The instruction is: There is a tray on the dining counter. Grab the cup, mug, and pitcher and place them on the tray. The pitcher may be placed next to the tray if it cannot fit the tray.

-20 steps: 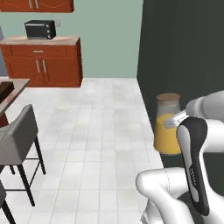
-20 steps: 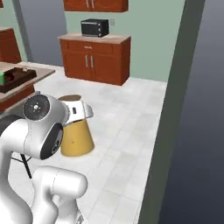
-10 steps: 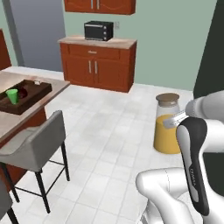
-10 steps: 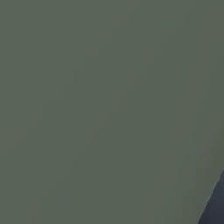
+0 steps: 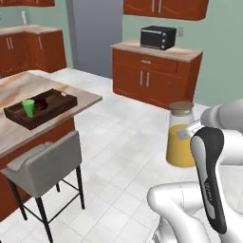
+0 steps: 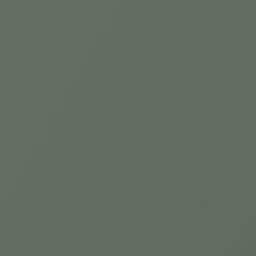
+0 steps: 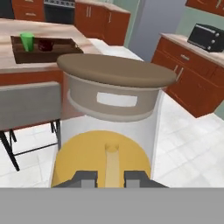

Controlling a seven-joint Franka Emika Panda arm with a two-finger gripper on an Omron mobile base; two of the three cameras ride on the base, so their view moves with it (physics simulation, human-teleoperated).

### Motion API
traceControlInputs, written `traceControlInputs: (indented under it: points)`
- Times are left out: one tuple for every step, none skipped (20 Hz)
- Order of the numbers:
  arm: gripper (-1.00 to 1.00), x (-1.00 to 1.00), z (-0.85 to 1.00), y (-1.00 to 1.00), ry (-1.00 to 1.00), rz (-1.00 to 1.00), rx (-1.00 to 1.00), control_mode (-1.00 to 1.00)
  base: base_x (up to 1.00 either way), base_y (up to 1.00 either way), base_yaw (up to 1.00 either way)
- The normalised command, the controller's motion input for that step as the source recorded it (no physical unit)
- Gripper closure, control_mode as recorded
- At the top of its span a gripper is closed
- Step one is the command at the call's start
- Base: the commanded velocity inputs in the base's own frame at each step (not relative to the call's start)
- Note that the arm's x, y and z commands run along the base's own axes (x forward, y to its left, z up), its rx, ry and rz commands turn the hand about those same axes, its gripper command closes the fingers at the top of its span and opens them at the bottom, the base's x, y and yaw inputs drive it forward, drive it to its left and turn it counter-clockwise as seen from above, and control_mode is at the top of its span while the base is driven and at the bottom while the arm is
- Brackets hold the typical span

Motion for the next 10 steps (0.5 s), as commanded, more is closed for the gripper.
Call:
traceControlInputs:
  points:
    - [1.0, 0.0, 0.0, 0.0, 0.0, 0.0, 0.0, 1.0, 0.94, -0.61, 0.49]
    - [1.0, 0.0, 0.0, 0.0, 0.0, 0.0, 0.0, 1.0, 0.91, -0.6, 0.49]
    - [1.0, 0.0, 0.0, 0.0, 0.0, 0.0, 0.0, 1.0, 0.88, -0.59, 0.5]
    - [1.0, 0.0, 0.0, 0.0, 0.0, 0.0, 0.0, 1.0, 0.86, -0.58, 0.5]
    - [1.0, 0.0, 0.0, 0.0, 0.0, 0.0, 0.0, 1.0, 0.84, -0.59, 0.5]
    - [1.0, 0.0, 0.0, 0.0, 0.0, 0.0, 0.0, 1.0, 0.81, -0.61, 0.5]
    - [1.0, 0.0, 0.0, 0.0, 0.0, 0.0, 0.0, 1.0, 0.81, -0.61, 0.49]
    - [1.0, 0.0, 0.0, 0.0, 0.0, 0.0, 0.0, 1.0, 0.79, -0.61, 0.49]
    - [1.0, 0.0, 0.0, 0.0, 0.0, 0.0, 0.0, 1.0, 0.8, -0.61, 0.48]
    - [1.0, 0.0, 0.0, 0.0, 0.0, 0.0, 0.0, 1.0, 0.86, -0.55, 0.45]
